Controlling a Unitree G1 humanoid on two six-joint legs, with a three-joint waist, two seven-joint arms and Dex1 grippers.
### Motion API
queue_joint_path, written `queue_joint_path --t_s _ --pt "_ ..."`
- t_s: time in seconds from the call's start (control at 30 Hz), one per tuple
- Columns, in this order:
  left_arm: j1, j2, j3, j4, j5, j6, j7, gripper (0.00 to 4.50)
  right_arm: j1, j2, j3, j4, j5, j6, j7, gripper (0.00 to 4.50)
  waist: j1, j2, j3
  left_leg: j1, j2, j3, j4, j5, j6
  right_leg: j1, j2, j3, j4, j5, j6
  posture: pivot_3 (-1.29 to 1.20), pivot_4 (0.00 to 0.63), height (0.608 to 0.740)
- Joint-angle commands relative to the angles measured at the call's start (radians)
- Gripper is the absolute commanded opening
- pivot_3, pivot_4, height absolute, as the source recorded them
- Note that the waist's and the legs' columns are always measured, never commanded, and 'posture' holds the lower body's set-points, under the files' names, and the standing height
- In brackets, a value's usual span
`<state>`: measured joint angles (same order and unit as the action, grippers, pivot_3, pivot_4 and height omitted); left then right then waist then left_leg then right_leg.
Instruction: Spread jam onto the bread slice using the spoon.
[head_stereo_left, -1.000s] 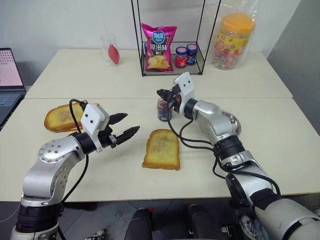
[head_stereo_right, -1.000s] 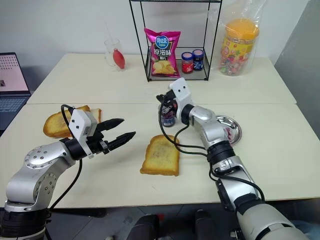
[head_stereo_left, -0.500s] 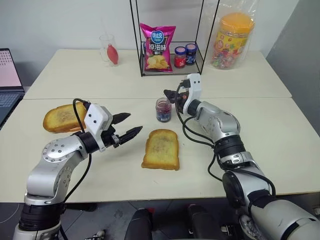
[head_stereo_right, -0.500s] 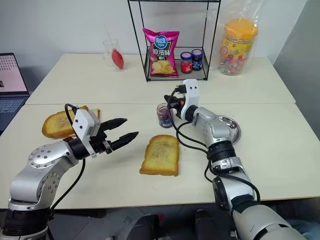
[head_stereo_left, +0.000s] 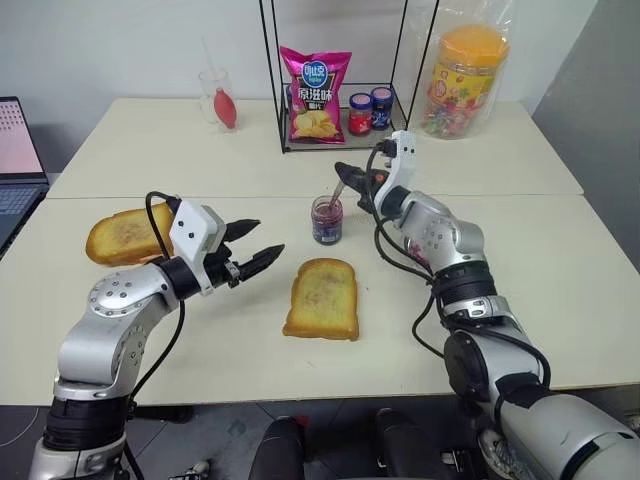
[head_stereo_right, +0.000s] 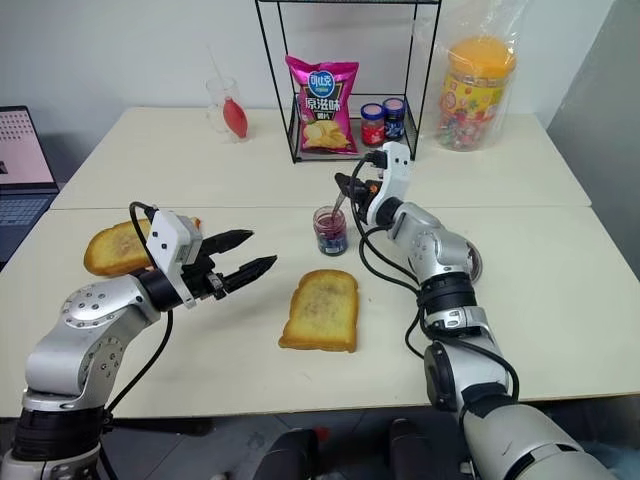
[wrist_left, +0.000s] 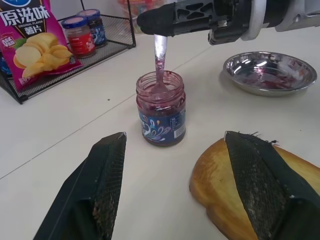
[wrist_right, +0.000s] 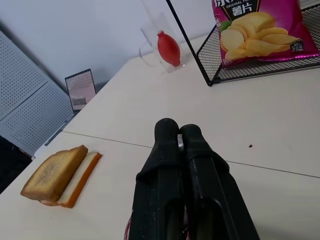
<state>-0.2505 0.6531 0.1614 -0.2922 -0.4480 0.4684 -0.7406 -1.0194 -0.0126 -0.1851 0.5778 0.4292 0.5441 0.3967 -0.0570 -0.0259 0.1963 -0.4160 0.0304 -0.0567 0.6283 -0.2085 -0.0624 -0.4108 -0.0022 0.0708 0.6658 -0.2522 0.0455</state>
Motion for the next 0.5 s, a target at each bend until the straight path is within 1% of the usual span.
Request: queue_joint_path --t_s 0.03,0.5 --pt "-0.018 -0.001 0.013 0.0 0.003 -0.027 0.004 3.28 -0.04 0.004 -0.032 -0.05 0.042 0.009 -0.013 0.01 0.0 0.0 0.0 0.0 0.0 0.0 0.0 0.0 0.0 0.0 0.0 0.0 0.0 0.0 0.0 0.0 0.15 0.74" --pt "-0.026 -0.004 0.009 0.023 0.015 -0.053 0.009 3.28 -0.055 0.01 -0.108 -0.029 0.124 0.084 -0.083 0.01 0.0 0.0 0.0 0.0 0.0 0.0 0.0 0.0 0.0 0.0 0.0 0.0 0.0 0.0 0.0 0.0 0.15 0.74"
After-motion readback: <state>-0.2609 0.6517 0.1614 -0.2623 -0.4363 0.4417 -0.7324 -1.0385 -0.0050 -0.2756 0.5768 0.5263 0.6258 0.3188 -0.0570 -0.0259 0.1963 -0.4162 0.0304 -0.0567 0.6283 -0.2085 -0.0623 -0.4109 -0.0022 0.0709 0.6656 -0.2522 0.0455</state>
